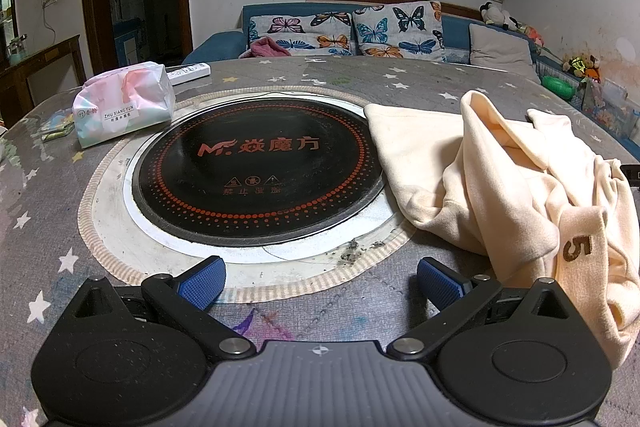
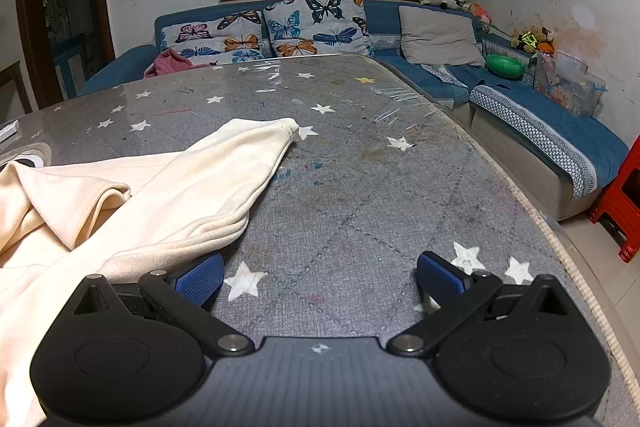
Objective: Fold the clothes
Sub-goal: 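Move both grippers toward the crumpled cream sweatshirt on the table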
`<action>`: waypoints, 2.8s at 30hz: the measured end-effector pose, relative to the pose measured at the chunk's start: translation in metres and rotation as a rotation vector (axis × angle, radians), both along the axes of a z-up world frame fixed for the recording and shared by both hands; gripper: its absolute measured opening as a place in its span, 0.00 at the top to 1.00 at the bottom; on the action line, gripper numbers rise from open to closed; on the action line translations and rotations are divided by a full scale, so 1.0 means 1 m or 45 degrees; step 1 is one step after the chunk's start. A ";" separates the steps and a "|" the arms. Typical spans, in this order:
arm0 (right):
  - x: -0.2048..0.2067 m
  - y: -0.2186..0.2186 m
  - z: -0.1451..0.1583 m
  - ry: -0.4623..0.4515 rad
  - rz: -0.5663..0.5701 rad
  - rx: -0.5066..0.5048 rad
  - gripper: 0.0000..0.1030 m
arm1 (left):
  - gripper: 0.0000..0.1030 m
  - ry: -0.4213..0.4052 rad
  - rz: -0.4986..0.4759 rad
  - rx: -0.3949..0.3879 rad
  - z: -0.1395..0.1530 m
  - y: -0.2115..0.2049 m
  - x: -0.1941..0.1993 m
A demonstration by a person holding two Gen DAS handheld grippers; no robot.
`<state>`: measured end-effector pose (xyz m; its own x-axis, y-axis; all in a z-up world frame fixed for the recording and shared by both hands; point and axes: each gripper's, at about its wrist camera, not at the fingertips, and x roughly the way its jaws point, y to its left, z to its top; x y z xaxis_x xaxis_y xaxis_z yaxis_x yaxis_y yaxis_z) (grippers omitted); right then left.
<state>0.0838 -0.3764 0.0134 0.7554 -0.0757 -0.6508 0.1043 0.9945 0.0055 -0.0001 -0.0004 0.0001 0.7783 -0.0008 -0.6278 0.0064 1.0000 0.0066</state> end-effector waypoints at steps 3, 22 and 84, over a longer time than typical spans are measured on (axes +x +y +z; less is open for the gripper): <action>-0.002 -0.001 0.002 -0.003 0.001 0.015 0.00 | 0.00 -0.002 -0.002 0.004 0.001 -0.001 -0.001; -0.093 0.039 0.049 -0.056 0.196 -0.065 0.00 | 0.00 0.033 0.003 -0.055 0.017 -0.013 -0.024; -0.166 0.085 0.048 -0.035 0.366 0.022 0.01 | 0.00 0.095 -0.112 -0.050 0.038 -0.065 -0.060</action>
<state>-0.0824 -0.2917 0.0616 0.7615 0.1546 -0.6294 -0.1820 0.9831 0.0213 -0.0605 -0.0652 0.0379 0.7255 -0.0929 -0.6819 0.0931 0.9950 -0.0365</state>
